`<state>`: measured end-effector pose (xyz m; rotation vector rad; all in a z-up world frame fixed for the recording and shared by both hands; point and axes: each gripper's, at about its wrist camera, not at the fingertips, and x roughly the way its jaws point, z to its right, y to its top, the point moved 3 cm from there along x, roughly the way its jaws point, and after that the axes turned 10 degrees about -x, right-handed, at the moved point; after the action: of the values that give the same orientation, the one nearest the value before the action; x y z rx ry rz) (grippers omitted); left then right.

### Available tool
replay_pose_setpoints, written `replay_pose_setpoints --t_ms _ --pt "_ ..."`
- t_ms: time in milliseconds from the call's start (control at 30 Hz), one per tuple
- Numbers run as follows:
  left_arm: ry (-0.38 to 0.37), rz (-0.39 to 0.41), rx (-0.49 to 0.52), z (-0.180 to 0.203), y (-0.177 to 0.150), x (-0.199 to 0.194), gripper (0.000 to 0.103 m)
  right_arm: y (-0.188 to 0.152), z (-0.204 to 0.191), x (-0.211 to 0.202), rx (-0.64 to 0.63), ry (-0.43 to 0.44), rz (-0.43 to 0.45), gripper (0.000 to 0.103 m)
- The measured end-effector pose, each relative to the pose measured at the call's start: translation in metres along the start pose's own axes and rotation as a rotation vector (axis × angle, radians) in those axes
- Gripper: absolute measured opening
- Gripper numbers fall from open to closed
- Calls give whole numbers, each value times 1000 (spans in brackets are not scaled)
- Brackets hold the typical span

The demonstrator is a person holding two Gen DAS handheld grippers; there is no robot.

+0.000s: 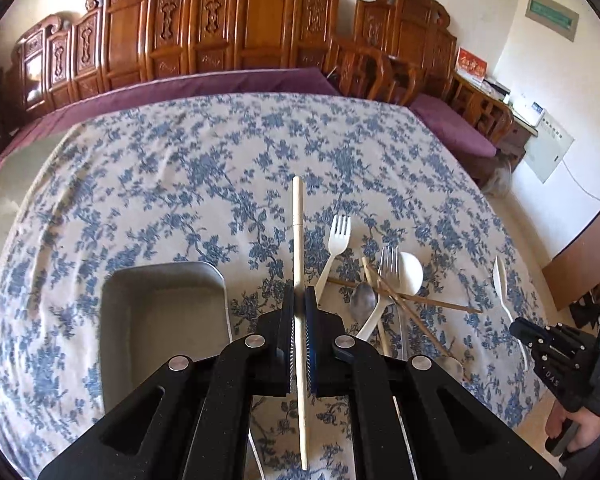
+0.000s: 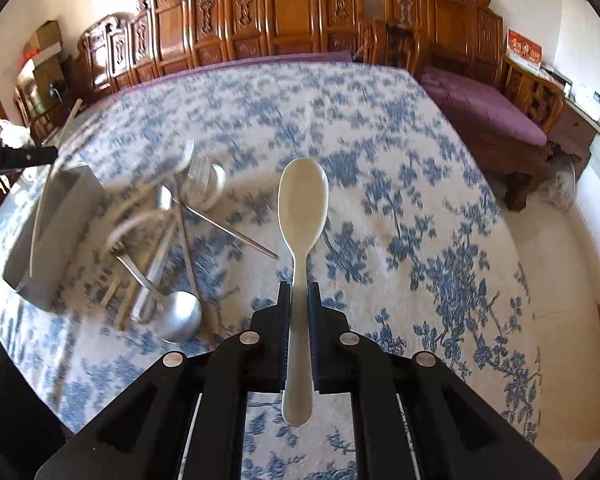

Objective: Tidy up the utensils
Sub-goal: 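Carry both items over the grey tray and open both tools to drop them in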

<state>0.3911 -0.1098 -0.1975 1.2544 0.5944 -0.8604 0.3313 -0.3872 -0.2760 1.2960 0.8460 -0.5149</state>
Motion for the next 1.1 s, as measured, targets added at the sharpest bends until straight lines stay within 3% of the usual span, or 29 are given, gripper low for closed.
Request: replay_pose_setpoints --t_ms 200,467,767,1100 --pt "6 40 8 -11 6 -28 4 20 -30 -25 -35 42 61 10" --pt "35 78 -9 -58 12 -48 4 45 -91 -27 -104 126 91 10" --pt "75 28 -14 -106 -12 -17 4 58 -143 -14 -151 186 88 10" --pt "80 -36 15 -115 -42 22 4 68 -169 7 -184 202 66 10"
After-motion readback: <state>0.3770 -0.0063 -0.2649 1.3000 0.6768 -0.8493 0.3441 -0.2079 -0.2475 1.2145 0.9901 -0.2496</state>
